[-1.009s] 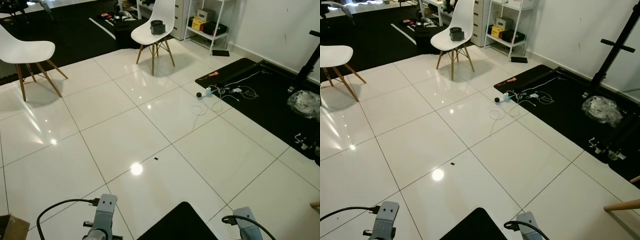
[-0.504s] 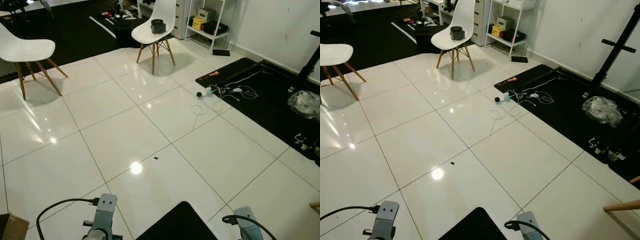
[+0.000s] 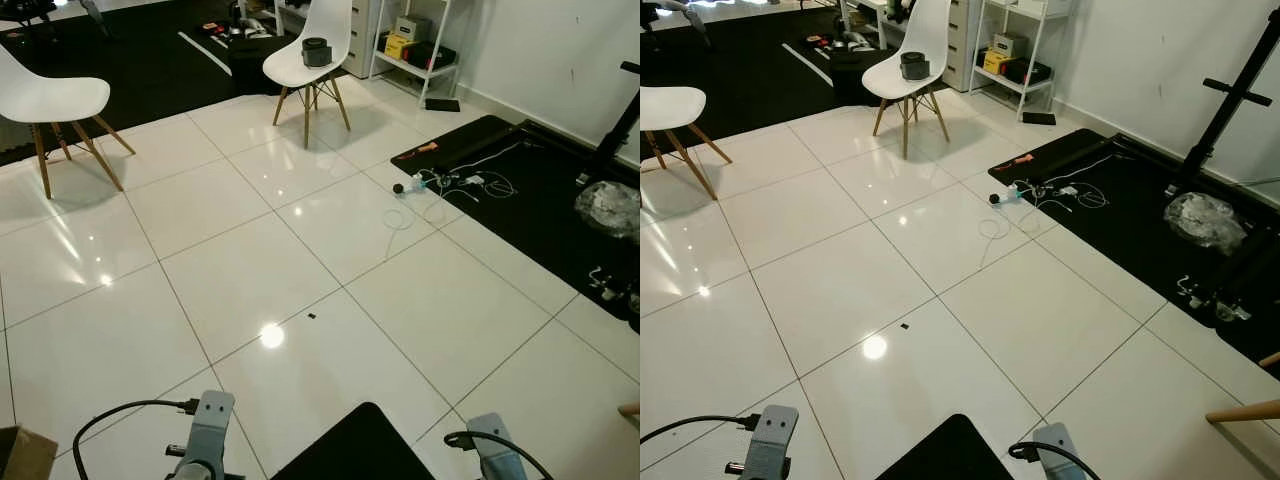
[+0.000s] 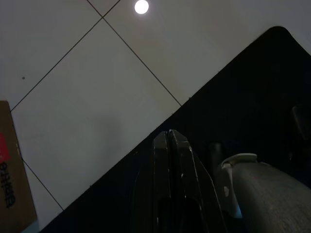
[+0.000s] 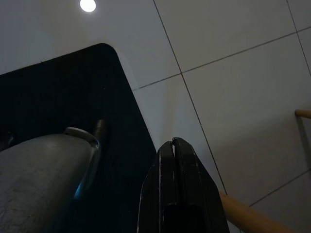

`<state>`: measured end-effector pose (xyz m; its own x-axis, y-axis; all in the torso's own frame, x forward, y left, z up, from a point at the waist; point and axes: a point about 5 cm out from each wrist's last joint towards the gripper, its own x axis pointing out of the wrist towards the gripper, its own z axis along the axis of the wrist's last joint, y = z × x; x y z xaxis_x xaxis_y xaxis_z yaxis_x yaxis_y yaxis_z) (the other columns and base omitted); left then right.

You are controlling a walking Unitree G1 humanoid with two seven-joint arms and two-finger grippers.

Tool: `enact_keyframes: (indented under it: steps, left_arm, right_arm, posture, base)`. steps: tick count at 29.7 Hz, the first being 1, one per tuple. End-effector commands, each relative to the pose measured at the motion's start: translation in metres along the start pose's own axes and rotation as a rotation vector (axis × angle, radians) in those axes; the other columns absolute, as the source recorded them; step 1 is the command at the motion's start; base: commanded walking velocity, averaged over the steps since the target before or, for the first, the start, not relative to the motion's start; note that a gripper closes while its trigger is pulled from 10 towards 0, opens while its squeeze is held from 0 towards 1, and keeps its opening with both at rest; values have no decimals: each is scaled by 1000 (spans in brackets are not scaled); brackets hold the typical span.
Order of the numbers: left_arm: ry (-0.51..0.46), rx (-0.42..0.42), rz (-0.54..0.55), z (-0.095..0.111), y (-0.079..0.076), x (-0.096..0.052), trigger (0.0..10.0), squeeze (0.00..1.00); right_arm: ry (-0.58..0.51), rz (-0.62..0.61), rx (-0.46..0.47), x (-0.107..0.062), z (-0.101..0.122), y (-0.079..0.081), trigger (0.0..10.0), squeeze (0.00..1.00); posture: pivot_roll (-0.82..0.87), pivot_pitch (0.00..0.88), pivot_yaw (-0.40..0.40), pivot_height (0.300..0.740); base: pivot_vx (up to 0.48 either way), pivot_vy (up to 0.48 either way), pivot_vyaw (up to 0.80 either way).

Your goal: Restocking fridge

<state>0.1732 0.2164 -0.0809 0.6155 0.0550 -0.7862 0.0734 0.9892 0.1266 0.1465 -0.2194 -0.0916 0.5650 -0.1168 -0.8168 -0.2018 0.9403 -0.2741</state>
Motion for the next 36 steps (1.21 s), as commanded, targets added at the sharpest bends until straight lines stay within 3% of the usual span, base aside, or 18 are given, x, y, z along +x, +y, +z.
enact_keyframes:
  steps: [1, 17, 36]
  left_arm:
    - [23, 4, 3, -8, 1, -2, 10000, 0]
    - [25, -2, 1, -8, -1, -2, 10000, 0]
    - [36, -3, 0, -11, -2, -2, 10000, 0]
  right_arm:
    - [4, -4, -11, -1, -3, -2, 10000, 0]
    - [12, -5, 27, -1, -5, -1, 10000, 0]
    - [11, -9, 35, -1, -4, -2, 10000, 0]
  posture:
    - [28, 59, -34, 740]
    - [28, 63, -34, 740]
    - [30, 67, -36, 740]
  base:
    - [0, 0, 0]
    - [0, 0, 0]
    - [0, 0, -772]
